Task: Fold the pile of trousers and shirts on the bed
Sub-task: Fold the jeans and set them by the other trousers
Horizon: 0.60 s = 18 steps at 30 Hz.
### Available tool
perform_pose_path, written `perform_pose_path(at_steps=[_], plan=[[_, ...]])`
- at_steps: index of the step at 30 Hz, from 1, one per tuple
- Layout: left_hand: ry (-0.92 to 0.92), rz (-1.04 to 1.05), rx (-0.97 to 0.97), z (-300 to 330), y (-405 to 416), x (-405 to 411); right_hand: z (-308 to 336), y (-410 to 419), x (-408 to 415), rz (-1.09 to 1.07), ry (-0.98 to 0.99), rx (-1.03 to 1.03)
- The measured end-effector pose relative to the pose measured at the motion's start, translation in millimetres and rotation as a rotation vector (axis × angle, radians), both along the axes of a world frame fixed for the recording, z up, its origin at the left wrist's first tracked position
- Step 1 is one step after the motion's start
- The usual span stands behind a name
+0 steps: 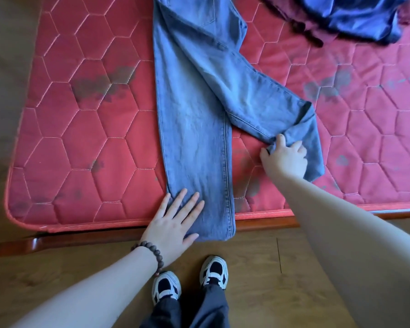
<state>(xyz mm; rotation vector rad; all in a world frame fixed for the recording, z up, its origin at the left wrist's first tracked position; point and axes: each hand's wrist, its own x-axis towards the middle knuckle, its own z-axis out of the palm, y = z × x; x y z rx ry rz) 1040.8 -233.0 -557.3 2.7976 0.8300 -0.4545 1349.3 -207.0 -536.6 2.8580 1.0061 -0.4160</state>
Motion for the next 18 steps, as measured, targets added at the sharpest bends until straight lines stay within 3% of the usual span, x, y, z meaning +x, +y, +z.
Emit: perform_pose_path(at_steps=[7, 12, 15, 18], plan=[[-0.128, 0.185, -0.05, 24, 7, 29, 28, -25, -23, 0.106, 0.043, 0.227], [-0.308, 0.467, -0.161, 50, 42, 51, 68, -83, -104, 0.611, 0.162, 0.473], [-0.433, 0.629, -0.285, 69, 57, 54, 76, -119, -143, 0.82, 0.183, 0.448], [-0.415, 0.759, -0.417, 75, 60, 47, 71, -147, -173, 0.952, 0.257, 0.405]])
